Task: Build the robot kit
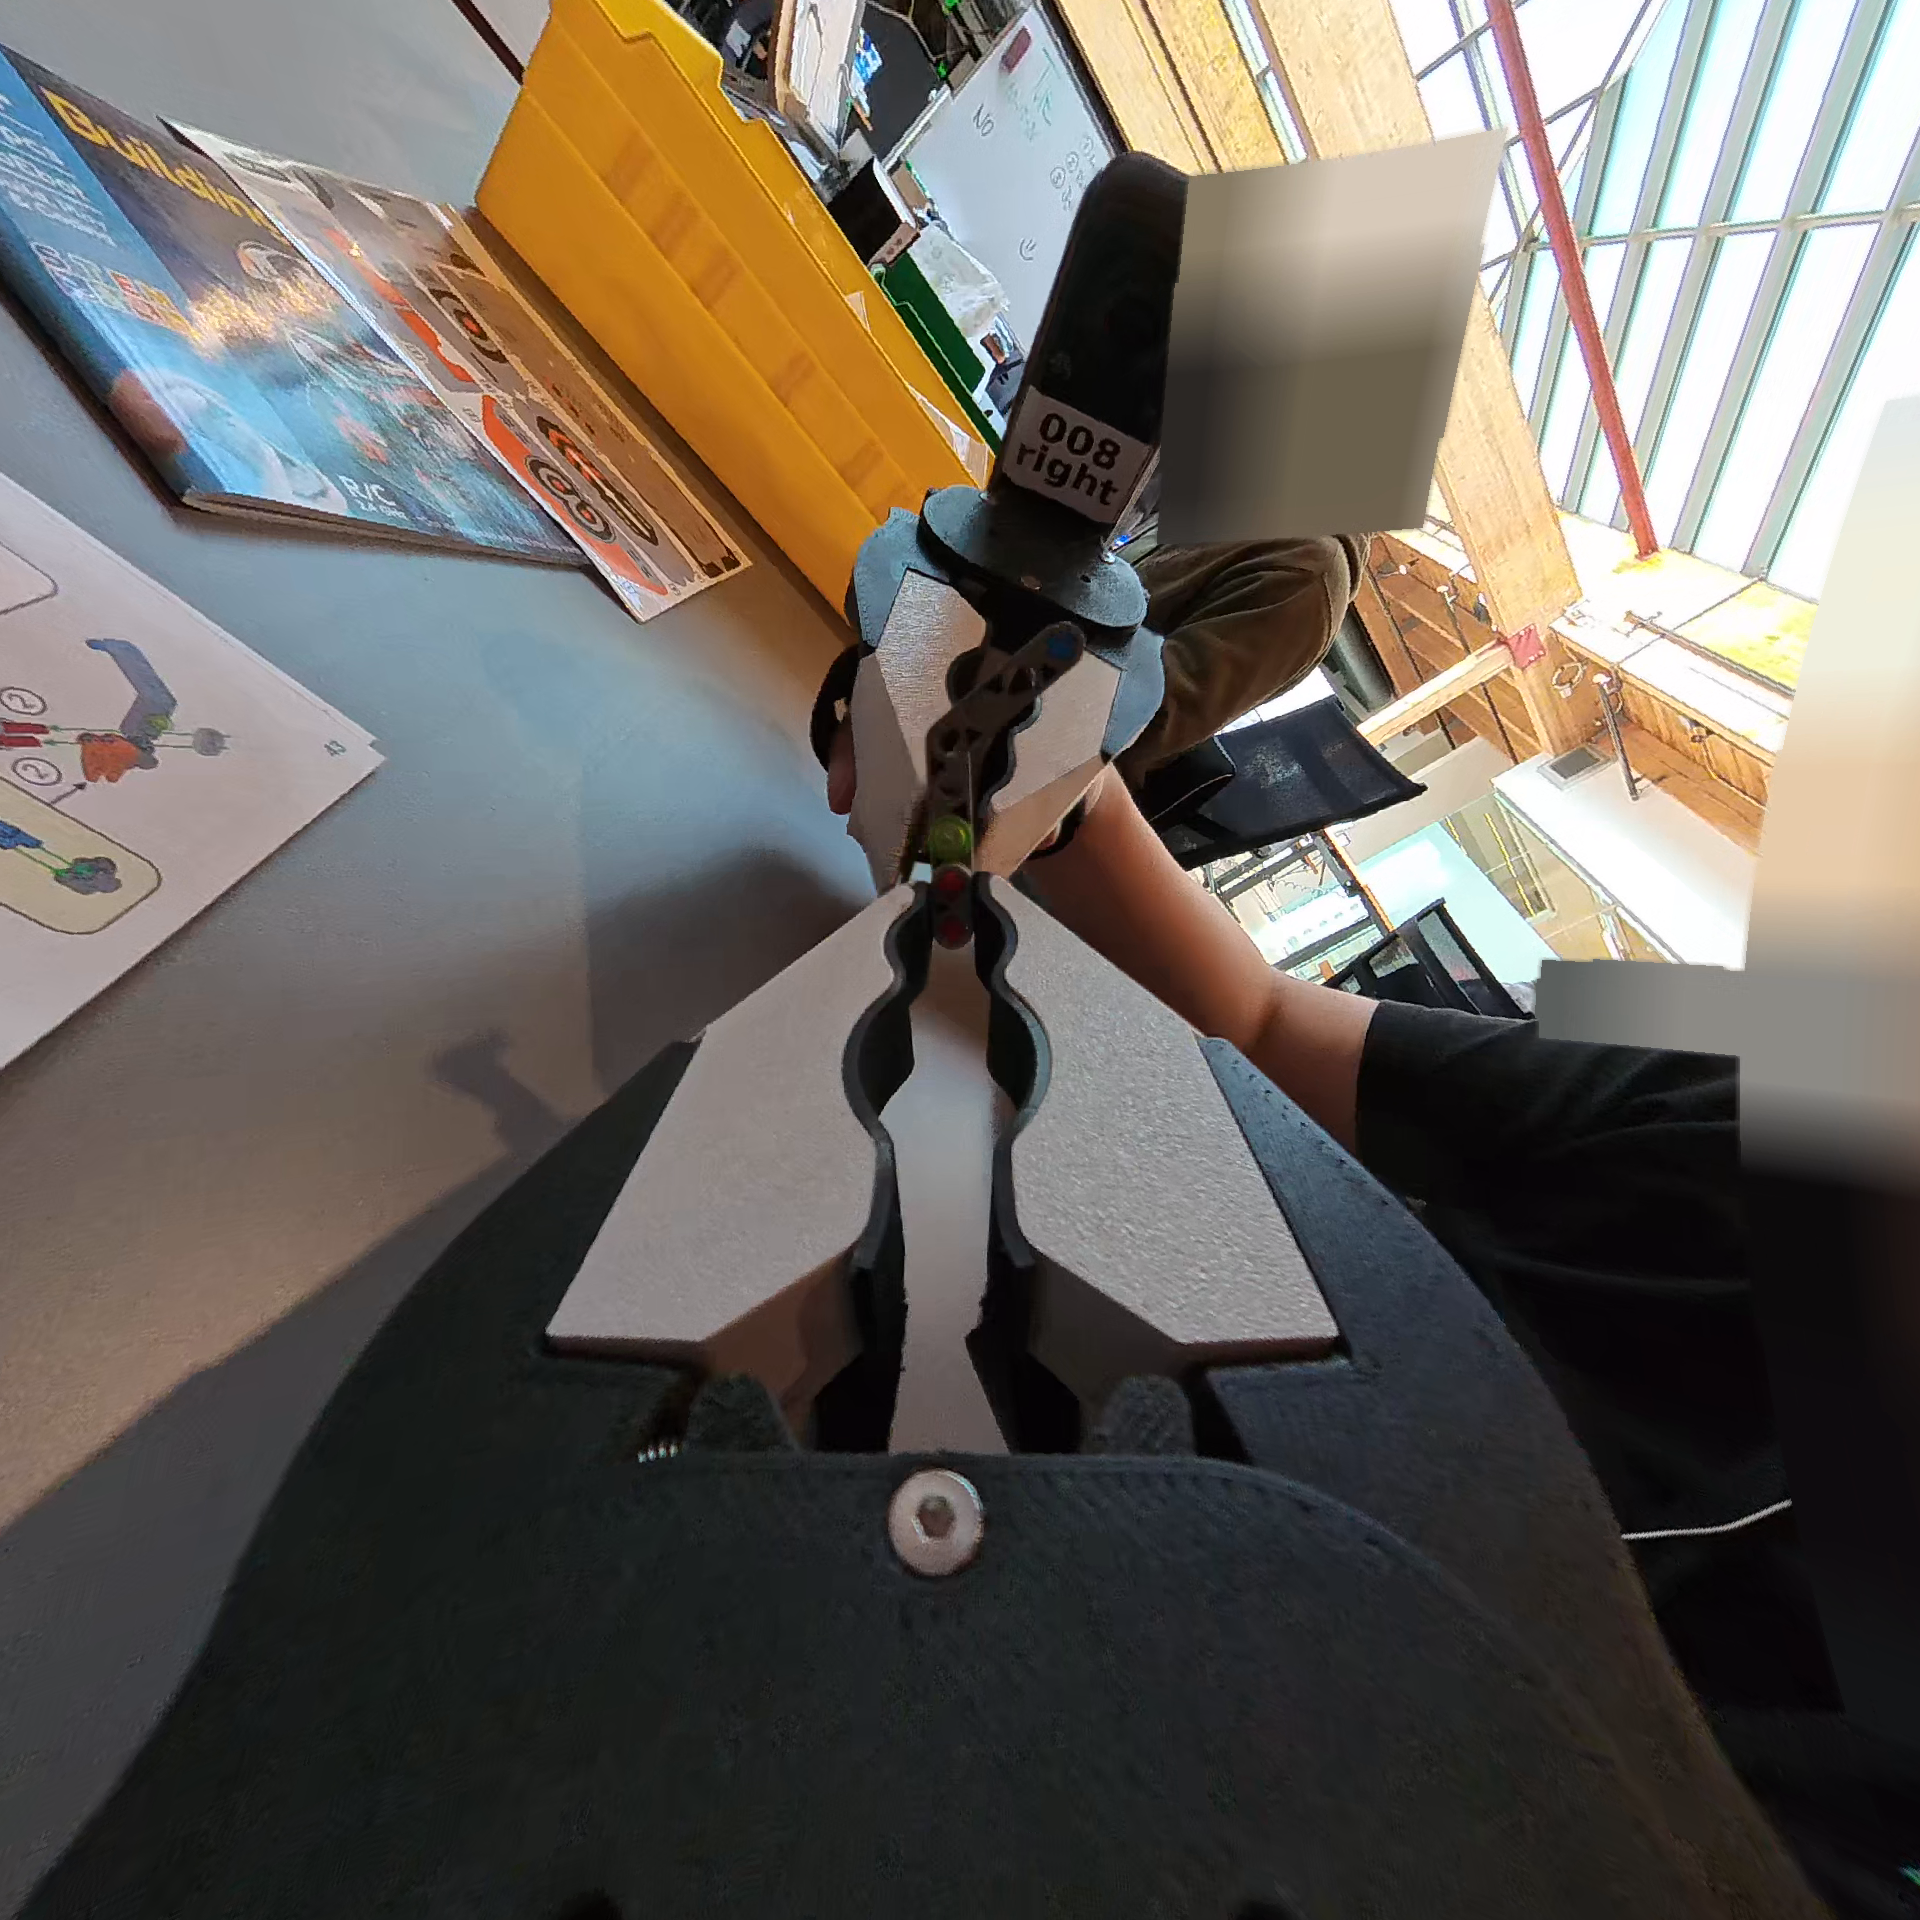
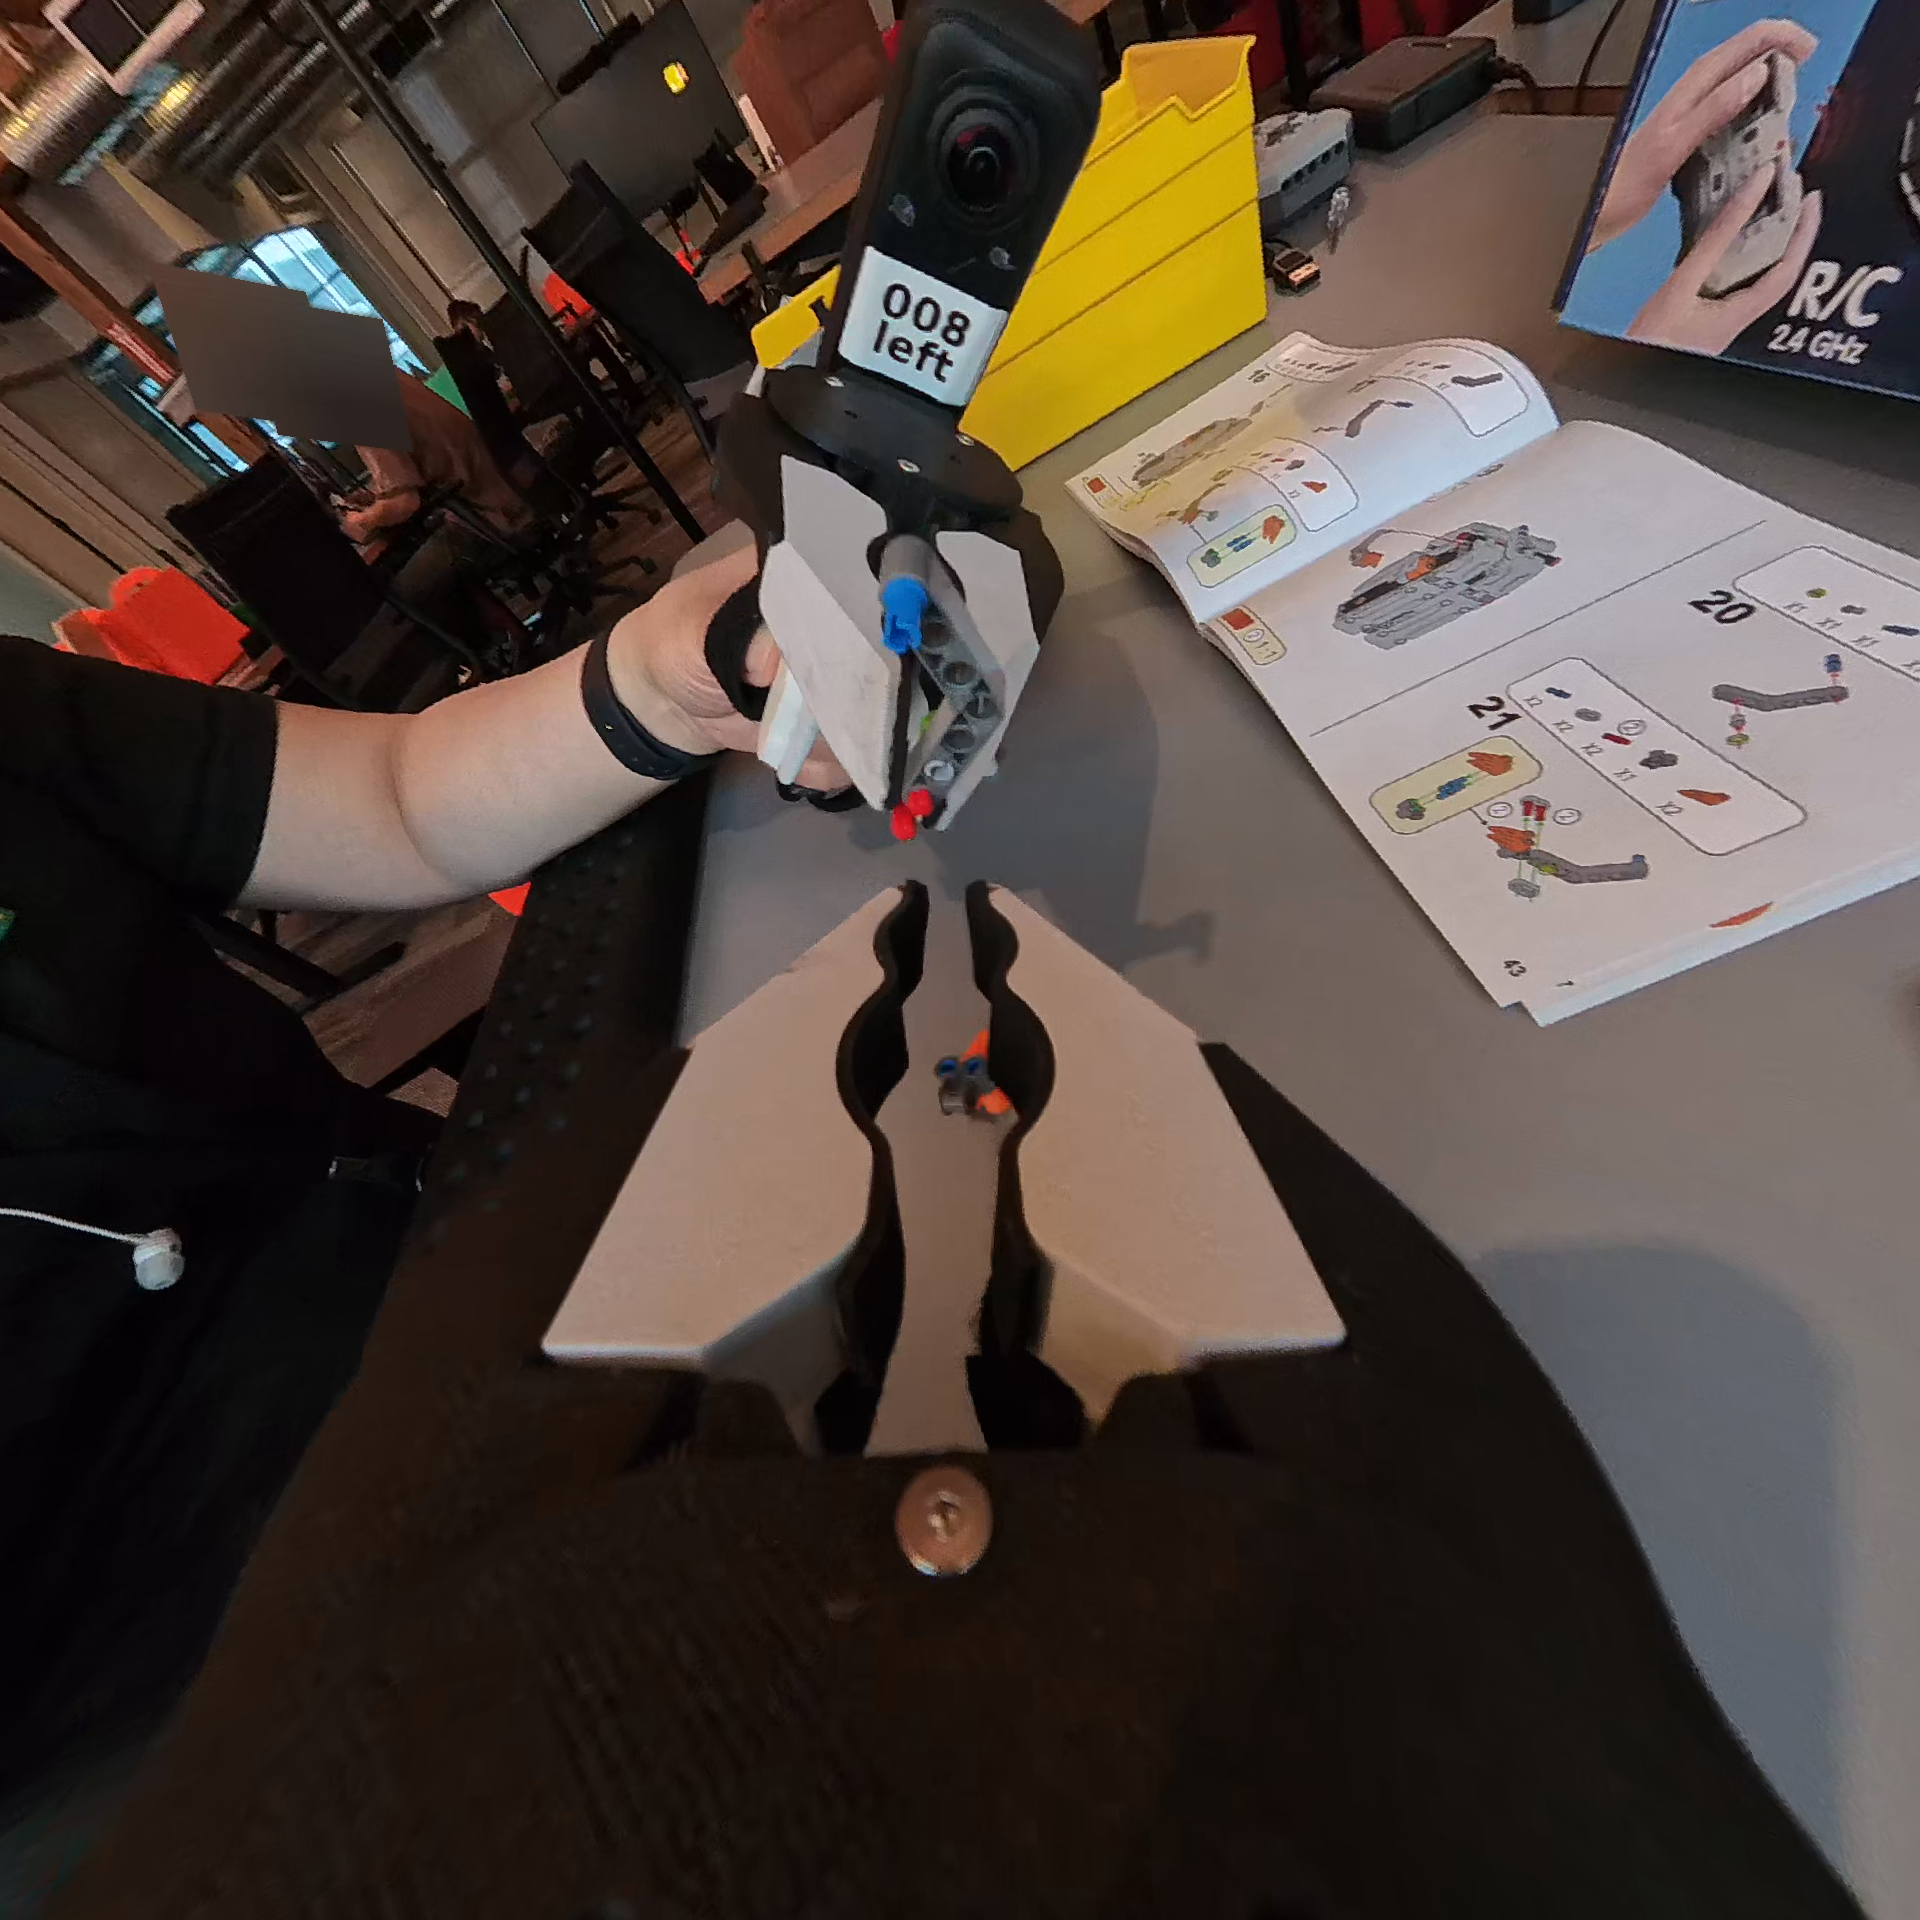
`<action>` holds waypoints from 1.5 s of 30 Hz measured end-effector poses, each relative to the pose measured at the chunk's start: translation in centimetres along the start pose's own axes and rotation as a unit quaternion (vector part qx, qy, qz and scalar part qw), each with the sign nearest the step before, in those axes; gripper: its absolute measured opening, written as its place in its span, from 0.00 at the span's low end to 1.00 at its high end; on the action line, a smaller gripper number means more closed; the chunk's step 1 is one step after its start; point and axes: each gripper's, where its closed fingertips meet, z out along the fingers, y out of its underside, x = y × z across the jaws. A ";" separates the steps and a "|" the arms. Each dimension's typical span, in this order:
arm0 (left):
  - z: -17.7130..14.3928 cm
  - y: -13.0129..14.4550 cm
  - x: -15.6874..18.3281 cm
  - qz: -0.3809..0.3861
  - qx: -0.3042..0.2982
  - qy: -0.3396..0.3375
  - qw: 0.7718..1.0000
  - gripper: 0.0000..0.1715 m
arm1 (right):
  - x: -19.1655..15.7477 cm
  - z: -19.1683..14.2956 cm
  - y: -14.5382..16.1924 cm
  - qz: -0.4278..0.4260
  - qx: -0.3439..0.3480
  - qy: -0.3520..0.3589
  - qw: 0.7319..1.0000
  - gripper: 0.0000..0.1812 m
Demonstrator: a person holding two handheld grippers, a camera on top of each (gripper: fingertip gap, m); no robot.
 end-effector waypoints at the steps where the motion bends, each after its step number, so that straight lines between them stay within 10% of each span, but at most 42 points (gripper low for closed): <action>1: 0.0 -0.1 0.0 -0.002 0.002 0.002 1.000 0.03 | 0.3 -0.1 0.0 -0.011 -0.001 0.011 1.000 0.05; 13: -0.7 -1.8 2.4 -0.092 0.064 0.119 0.987 0.03 | -1.4 -1.4 -4.3 -0.220 0.093 0.114 0.964 0.23; 20: 0.1 -1.4 3.0 -0.100 0.053 0.141 0.984 0.03 | -1.9 -1.1 -5.8 0.076 0.175 -0.064 0.980 0.19; 24: 0.5 -1.3 2.4 -0.077 0.054 0.112 0.989 0.03 | -1.2 -0.9 -5.2 0.109 0.152 -0.053 0.981 0.05; 45: -0.1 -0.3 5.0 0.078 -0.001 0.100 0.992 0.03 | -4.5 0.4 -5.9 0.080 -0.092 -0.074 0.990 0.04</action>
